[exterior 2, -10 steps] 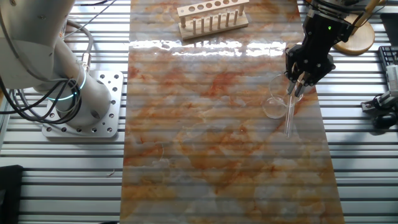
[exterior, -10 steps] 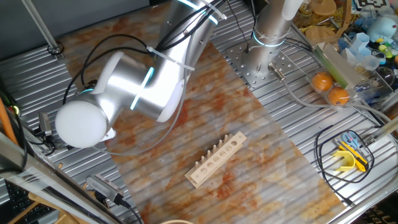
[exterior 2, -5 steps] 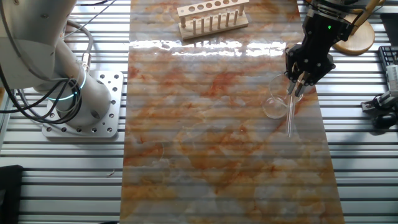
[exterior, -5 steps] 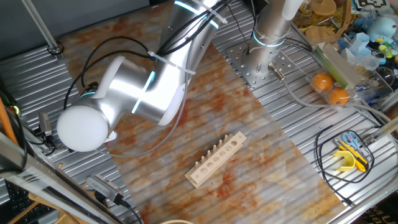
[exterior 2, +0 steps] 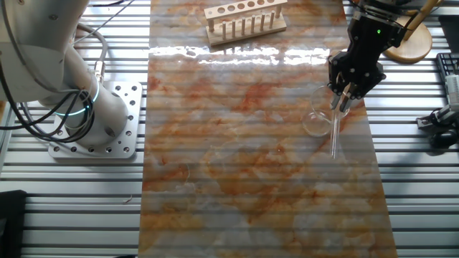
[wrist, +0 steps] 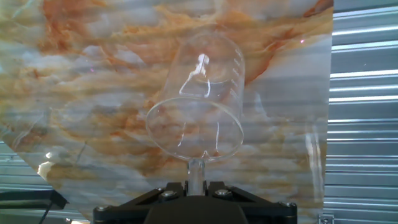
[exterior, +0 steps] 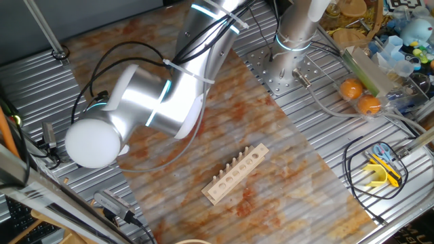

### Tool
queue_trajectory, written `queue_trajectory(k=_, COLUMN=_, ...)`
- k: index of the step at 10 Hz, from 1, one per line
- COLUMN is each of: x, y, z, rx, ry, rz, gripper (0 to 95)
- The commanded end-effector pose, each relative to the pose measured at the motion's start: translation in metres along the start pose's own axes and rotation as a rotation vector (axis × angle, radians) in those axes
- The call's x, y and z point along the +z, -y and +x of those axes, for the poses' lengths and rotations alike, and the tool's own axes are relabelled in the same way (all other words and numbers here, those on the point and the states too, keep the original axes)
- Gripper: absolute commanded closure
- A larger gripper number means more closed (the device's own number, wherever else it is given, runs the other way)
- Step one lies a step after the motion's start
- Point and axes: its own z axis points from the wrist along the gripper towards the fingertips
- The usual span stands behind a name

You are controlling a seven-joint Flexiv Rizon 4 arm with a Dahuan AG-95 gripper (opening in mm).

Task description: Pour out the test tube

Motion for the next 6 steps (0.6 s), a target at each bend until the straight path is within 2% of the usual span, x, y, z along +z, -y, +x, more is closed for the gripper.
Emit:
queue_trajectory(k=1, x=0.0004, y=-0.0002, z=0.0000, rx=-0.002, ry=-0.014, rz=0.002, gripper=95.0)
queue_trajectory(k=6, x=0.0005, y=-0.0003, z=0.0000, rx=-0.025, ry=-0.057, rz=0.004, gripper=95.0)
